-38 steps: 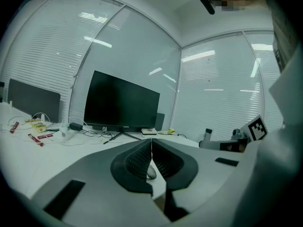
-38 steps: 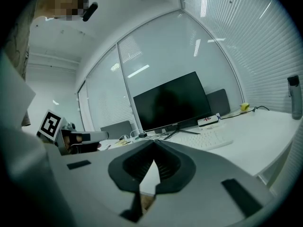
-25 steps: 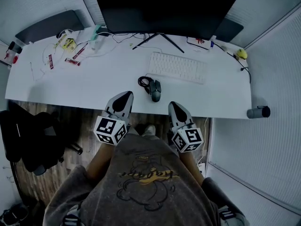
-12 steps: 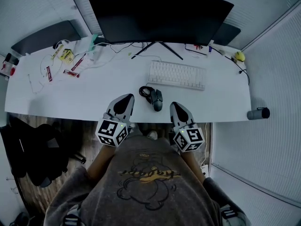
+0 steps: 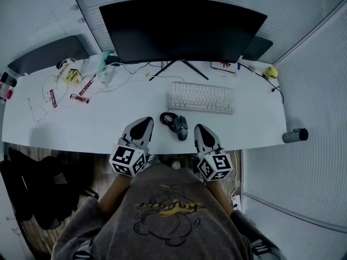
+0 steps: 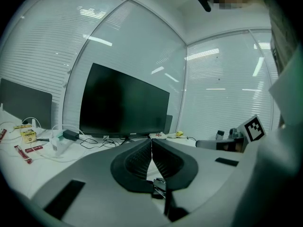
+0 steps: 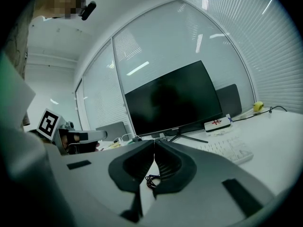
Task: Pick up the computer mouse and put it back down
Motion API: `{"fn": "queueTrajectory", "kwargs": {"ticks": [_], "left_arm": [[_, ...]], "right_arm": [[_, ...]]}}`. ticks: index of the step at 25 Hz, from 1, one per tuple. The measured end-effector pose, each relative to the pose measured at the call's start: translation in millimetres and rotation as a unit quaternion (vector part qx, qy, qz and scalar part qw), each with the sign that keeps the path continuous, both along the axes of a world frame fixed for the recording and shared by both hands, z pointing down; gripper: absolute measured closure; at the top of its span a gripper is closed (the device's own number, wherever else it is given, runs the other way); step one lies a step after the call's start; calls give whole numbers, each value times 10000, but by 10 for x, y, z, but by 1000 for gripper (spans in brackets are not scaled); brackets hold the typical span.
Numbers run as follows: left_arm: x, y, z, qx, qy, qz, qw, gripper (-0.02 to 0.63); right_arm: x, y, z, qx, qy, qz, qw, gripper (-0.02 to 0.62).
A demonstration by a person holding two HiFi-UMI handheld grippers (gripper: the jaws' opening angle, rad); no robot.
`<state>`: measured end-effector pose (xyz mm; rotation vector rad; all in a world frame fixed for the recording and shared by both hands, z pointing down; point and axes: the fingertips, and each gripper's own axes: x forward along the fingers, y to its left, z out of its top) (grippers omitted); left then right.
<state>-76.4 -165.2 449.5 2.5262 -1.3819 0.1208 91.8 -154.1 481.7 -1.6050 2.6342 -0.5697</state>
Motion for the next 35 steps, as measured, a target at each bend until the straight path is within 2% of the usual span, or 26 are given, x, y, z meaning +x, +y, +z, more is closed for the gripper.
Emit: {"fn": "queueTrajectory", "kwargs": {"ticks": [2,4,9,16,22,25,35], "left_arm": [[-17,-4,11,-9,6,14,10000,586],[-27,-5,27,-33,17,26,10000,586],[-77,-8,33,-52,38,37,10000,586],[-163,-23,70,-107,70,-11,9999,586],[-178,-44,94,-129,74,11,9999,586],[-182,-54,114,-152,63,30,9999,586],[-235,-88,169,-217,19,-1,9998,586]], "right_arm": [[-11,-10,10,-13,27,21,10000,597],[-18,-12,48,-89,38,27,9999,534],[-73,-24,79,-159,81,18,9998,477],[-168,-85,252,-407,56,-101,9991,316],[-234,-157,602,-812,311,-216,9960,198],[-277,-185,784,-996,458,-280,9936,175],[-418,-360,1454,-1623,1112,-502,9792,192]]}}
